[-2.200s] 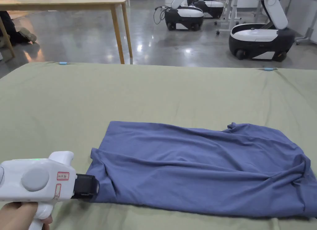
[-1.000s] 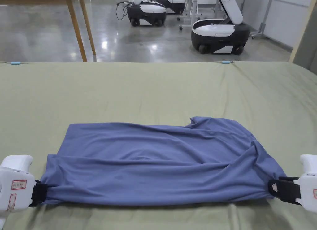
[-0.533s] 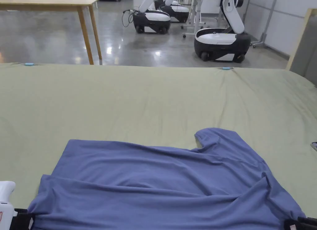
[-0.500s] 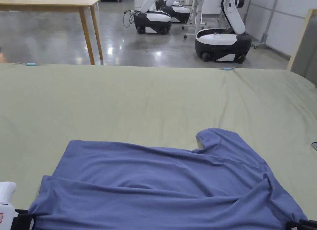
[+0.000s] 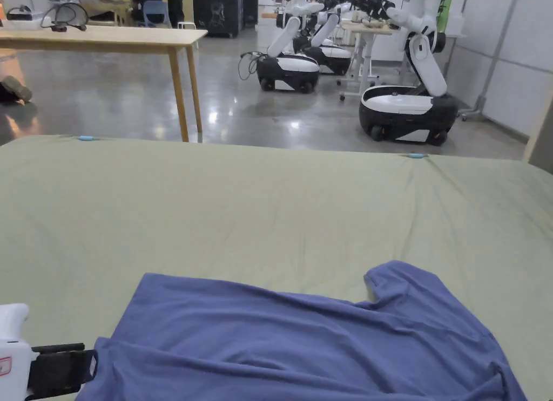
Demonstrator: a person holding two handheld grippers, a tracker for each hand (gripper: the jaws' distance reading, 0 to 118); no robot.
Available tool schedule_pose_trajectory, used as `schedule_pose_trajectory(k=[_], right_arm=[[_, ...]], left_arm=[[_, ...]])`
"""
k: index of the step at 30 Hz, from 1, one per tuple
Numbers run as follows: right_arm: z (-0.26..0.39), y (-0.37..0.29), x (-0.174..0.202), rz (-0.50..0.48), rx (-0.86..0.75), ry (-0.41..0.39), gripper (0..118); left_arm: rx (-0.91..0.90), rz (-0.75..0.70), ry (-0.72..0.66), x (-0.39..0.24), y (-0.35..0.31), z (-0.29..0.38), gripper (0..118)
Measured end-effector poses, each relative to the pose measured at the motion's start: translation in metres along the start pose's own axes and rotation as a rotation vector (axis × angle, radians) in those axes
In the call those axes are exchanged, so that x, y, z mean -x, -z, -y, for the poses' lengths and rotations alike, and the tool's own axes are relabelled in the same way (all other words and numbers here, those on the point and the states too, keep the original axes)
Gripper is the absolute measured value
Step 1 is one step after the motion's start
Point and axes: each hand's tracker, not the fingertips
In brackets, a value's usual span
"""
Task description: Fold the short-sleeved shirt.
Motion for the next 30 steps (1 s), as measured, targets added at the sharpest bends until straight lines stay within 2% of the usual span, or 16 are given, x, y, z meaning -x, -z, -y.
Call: schedule_pose_trajectory(k=[1,2,4,6,7,9,10,11,12,13,19,23,24,25,27,30], right_arm=[[-0.009,0.003,0.002,0.019,-0.017,0.013,28],[-0.016,0.007,0.004,0.031,-0.039,0.025,1],[-0.021,0.045,-0.017,0.092,-0.095,0.009,1],[-0.034,0.064,-0.02,0.04,-0.05,0.014,1],[-0.051,0.042,0.018,0.027,-0.061,0.026,1],[-0.063,0.046,0.037,0.017,-0.055,0.037,1],[-0.067,0.048,0.045,0.013,-0.057,0.038,1],[-0.073,0.064,0.02,0.008,-0.053,0.037,1],[-0.077,0.071,0.015,0.003,-0.047,0.034,1],[-0.082,0.075,0.014,0.006,-0.045,0.031,1],[-0.087,0.116,-0.002,0.003,0.0,0.038,1],[-0.088,0.13,-0.011,0.001,0.038,0.046,1],[-0.089,0.132,-0.012,0.009,0.046,0.043,1],[-0.091,0.134,-0.016,0.014,0.052,0.041,1],[-0.093,0.139,-0.022,0.019,0.059,0.042,1],[-0.107,0.147,-0.032,0.024,0.074,0.03,6]], left_arm=[[-0.001,-0.004,0.013,-0.004,0.005,-0.01,12],[-0.007,-0.001,0.027,-0.009,0.013,-0.019,6],[-0.022,-0.01,0.052,-0.018,0.033,-0.038,5],[0.007,-0.007,0.089,-0.027,0.056,-0.055,5],[0.009,-0.011,0.088,-0.031,0.069,-0.065,5],[0.024,0.001,0.101,-0.035,0.093,-0.088,6],[0.023,0.004,0.085,-0.036,0.104,-0.096,16],[0.022,0.001,0.056,-0.036,0.117,-0.107,45],[0.05,-0.014,0.043,-0.036,0.135,-0.117,105],[0.092,-0.027,0.04,-0.036,0.151,-0.126,118],[0.158,-0.115,0.096,-0.045,0.218,-0.138,112],[0.192,-0.076,0.132,-0.047,0.234,-0.139,91],[0.184,-0.096,0.137,-0.05,0.232,-0.138,79],[0.189,-0.091,0.141,-0.052,0.229,-0.139,60],[0.163,-0.066,0.189,-0.06,0.213,-0.136,1],[0.163,-0.052,0.189,-0.062,0.205,-0.138,1]])
